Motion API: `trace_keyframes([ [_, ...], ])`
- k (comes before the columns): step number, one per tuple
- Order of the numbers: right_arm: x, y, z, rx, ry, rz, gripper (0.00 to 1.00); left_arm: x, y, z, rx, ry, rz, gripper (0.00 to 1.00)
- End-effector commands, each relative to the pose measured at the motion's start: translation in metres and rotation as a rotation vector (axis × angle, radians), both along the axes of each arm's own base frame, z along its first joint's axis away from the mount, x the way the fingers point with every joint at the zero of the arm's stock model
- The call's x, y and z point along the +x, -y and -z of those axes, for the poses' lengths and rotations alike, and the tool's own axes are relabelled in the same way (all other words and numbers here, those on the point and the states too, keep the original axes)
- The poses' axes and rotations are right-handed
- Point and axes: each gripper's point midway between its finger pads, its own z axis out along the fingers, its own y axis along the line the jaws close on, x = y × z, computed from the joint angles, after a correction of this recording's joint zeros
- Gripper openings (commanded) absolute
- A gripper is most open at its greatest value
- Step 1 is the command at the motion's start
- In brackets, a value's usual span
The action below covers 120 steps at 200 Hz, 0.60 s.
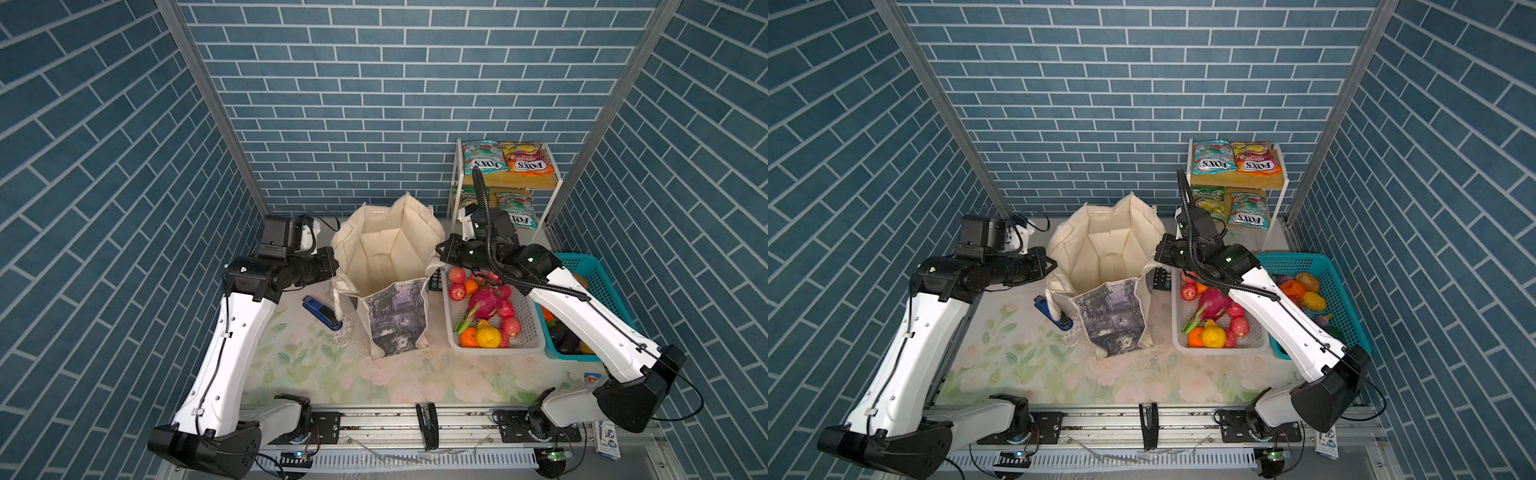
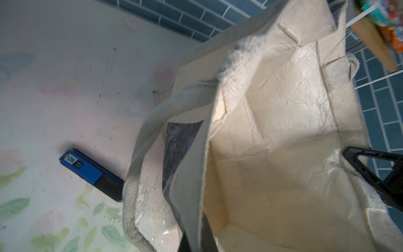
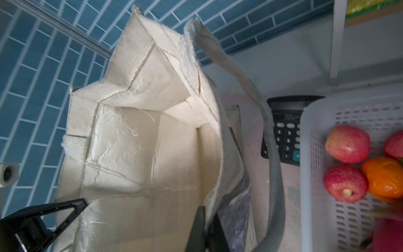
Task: Place the food into the grocery bag and tie it
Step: 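Grasp the bag rim with both grippers and pull it open upright, then hold the bag rim with the left gripper while the right moves over the basket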
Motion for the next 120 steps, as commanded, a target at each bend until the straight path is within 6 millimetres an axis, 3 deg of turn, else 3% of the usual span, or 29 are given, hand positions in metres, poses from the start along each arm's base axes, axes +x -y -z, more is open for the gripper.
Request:
trace_keyframes([
  [1,-0.013,0.01,0.013,-0.048,-0.003,-0.01,0.0,-0.006,0.0,0.006,0.007,0.025,-0.031,0.0],
  [46,-0.027,0.015,0.044,-0.087,-0.042,-0.021,0.0,-0.022,0.008,0.032,0.08,-0.01,0.005,0.0],
  [120,-0.032,0.013,0.057,-0.125,-0.038,-0.059,0.0,-0.038,0.003,0.065,0.148,-0.073,0.049,0.02],
])
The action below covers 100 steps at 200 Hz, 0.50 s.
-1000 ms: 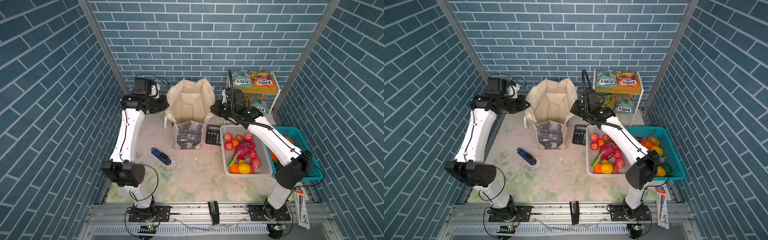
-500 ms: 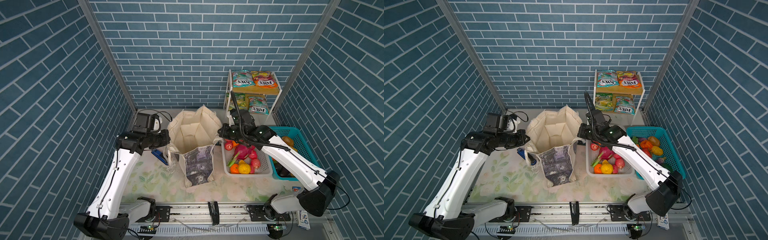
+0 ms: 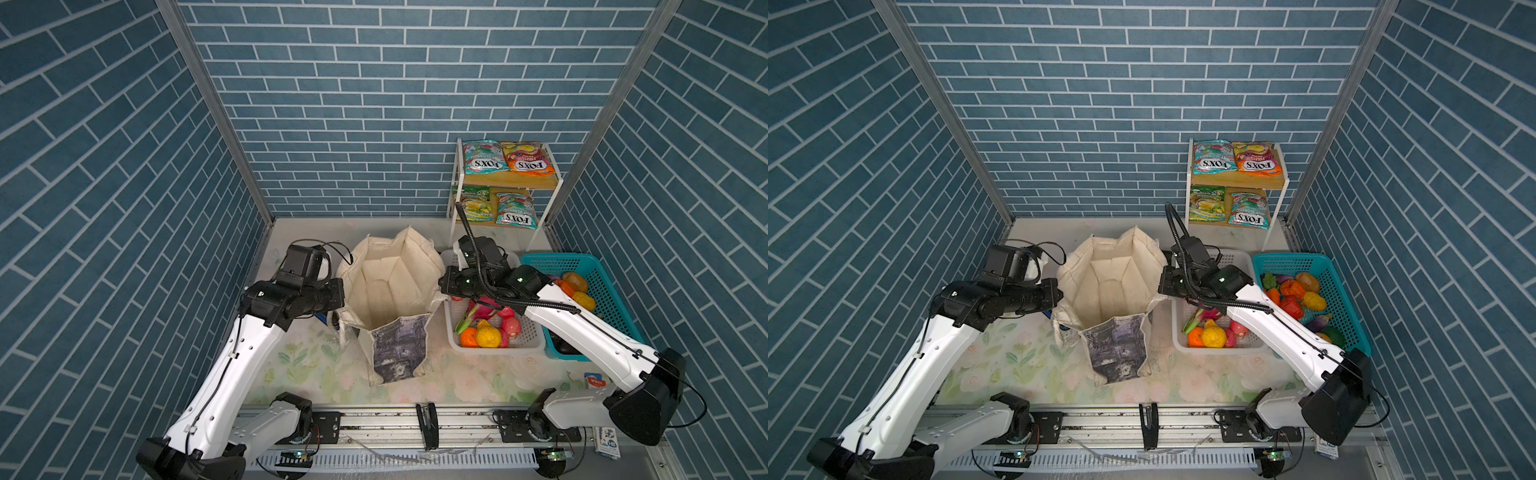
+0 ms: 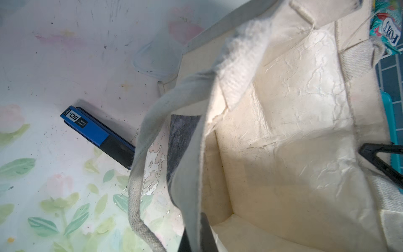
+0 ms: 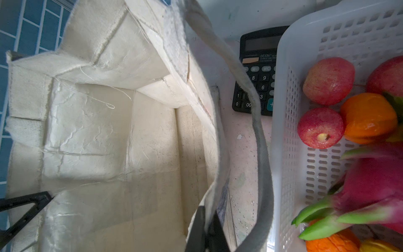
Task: Place the food into the grocery bag and tie it
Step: 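Hold the bag rim with the left gripper while the right moves over the basket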
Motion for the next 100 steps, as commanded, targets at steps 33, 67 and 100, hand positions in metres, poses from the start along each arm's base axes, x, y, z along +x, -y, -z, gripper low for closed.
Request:
trace_keyframes([
  [33,0.004,-0.004,-0.006,-0.002,0.062,-0.039,0.04,0.001,-0.003,0.009,0.061,0.003,0.038,0.23],
  [67,0.005,-0.009,-0.013,0.016,0.076,-0.058,0.2,0.007,-0.008,0.009,0.105,0.006,0.037,0.39],
  [100,0.007,-0.011,-0.019,0.023,0.09,-0.062,0.3,0.01,-0.012,0.005,0.147,0.003,0.05,0.45],
])
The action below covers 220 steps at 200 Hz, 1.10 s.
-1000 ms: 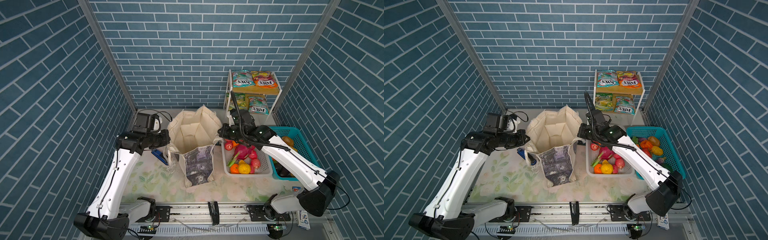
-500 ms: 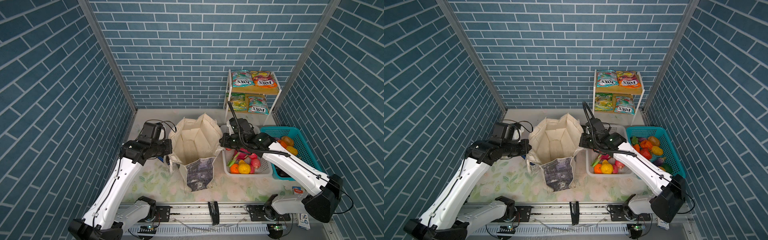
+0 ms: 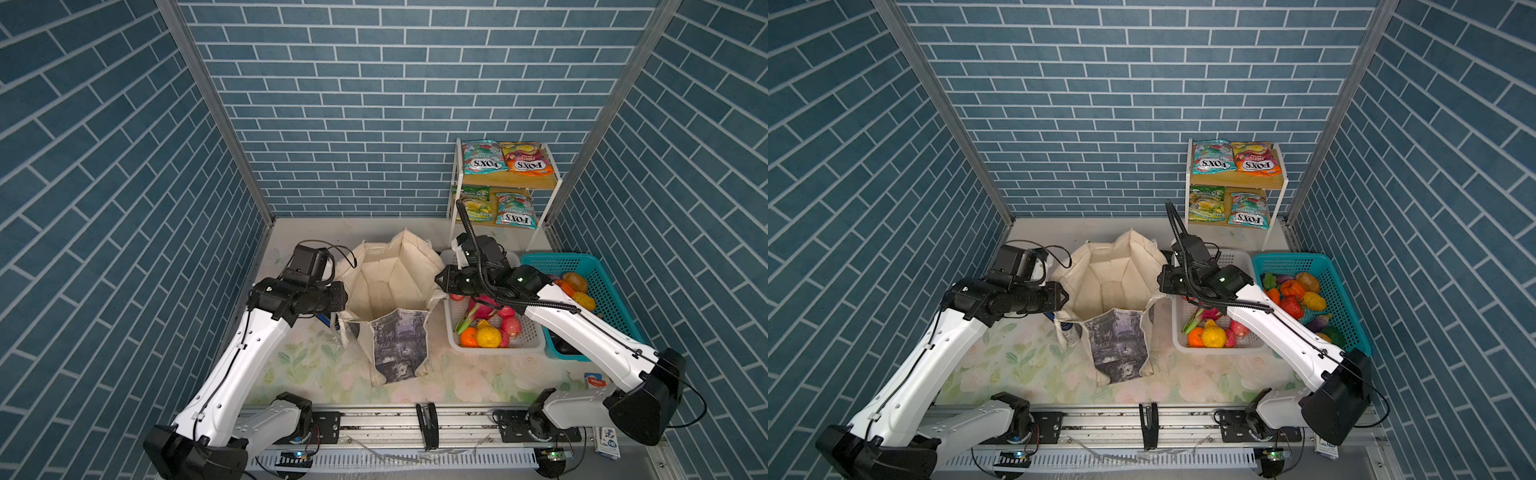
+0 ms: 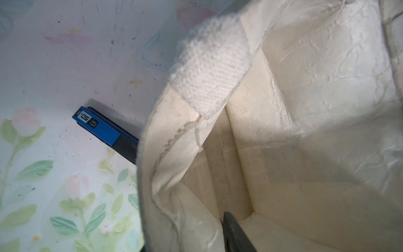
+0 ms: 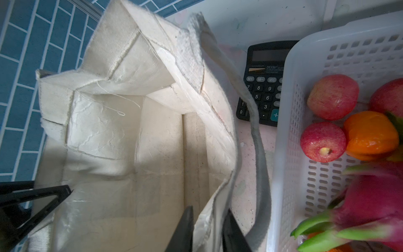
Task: Place the food into the grocery bag and tie it
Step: 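Hold the bag rim with the left gripper while the right moves over the basket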
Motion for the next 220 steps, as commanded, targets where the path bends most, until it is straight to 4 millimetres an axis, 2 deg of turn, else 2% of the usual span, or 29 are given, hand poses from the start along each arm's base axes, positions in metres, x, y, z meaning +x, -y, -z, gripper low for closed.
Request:
trace_keyframes([
  [1,0.004,-0.005,-0.014,0.02,0.04,-0.017,0.3,0.003,-0.006,-0.011,0.053,0.024,0.016,0.45],
  [14,0.004,-0.005,-0.017,0.02,0.046,-0.018,0.32,0.003,-0.009,-0.011,0.085,0.017,0.022,0.43],
  [38,0.005,0.0,-0.024,0.002,0.066,-0.005,0.36,0.003,-0.017,-0.01,0.148,0.009,0.038,0.32],
  [61,0.005,0.013,-0.041,-0.017,0.109,0.029,0.4,0.004,-0.02,-0.006,0.178,0.003,0.056,0.21],
  [93,-0.002,0.048,-0.071,-0.048,0.195,0.119,0.43,0.005,-0.02,-0.003,0.188,0.009,0.077,0.12],
  [121,-0.016,0.082,-0.083,-0.071,0.245,0.196,0.43,0.005,-0.02,0.0,0.189,0.005,0.099,0.1],
  [150,-0.03,0.107,-0.079,-0.08,0.255,0.255,0.43,0.008,-0.021,0.005,0.189,0.001,0.114,0.05],
  [191,-0.044,0.136,-0.057,-0.145,0.22,0.332,0.45,0.011,-0.029,0.009,0.207,0.0,0.116,0.04],
  [220,-0.049,0.157,-0.04,-0.247,0.17,0.393,0.48,0.014,-0.026,0.013,0.193,0.002,0.125,0.04],
])
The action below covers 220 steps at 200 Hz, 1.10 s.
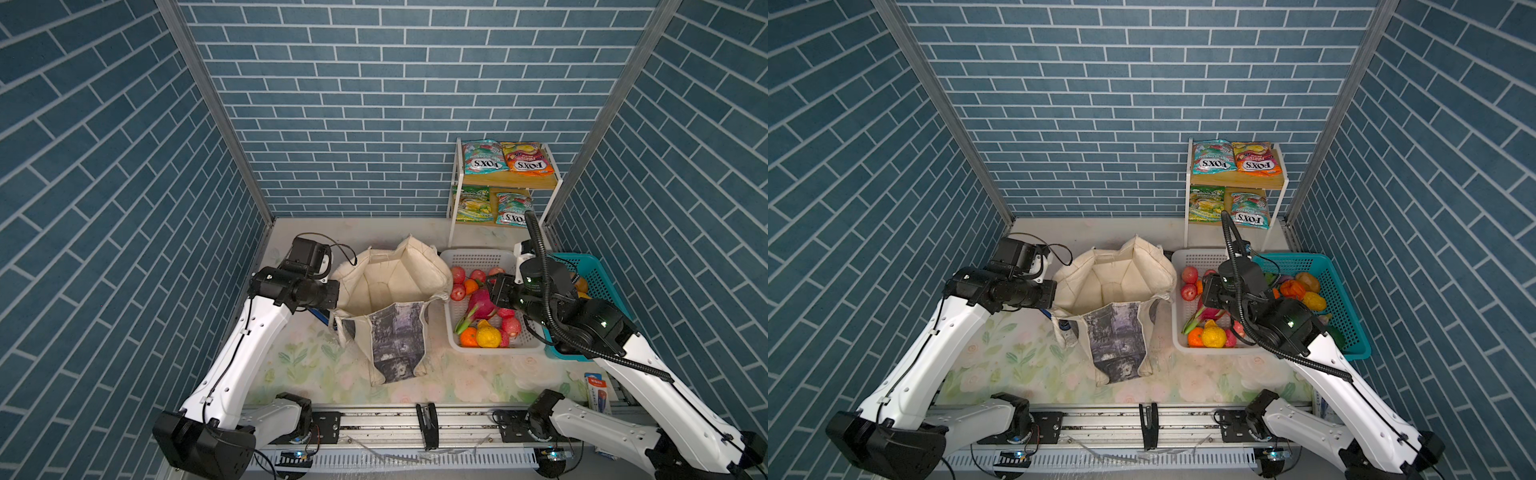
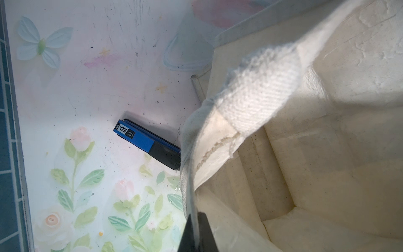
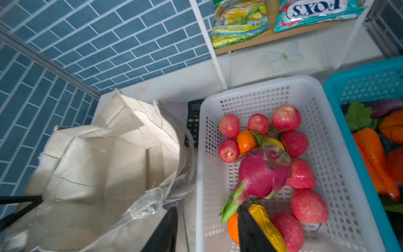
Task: Place the food into the grocery bag and tie it
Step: 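Hold the bag rim with the left gripper while the right moves over the basket, then lower the right gripper into the white basket onto the yellow pear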
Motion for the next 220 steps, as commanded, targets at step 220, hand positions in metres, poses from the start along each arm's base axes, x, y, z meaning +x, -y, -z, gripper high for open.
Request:
trace_keyframes([
  [220,-0.033,0.034,0.138,-0.092,-0.556,0.125,0.72,0.009,0.002,0.021,-0.017,0.166,0.054,0.05],
])
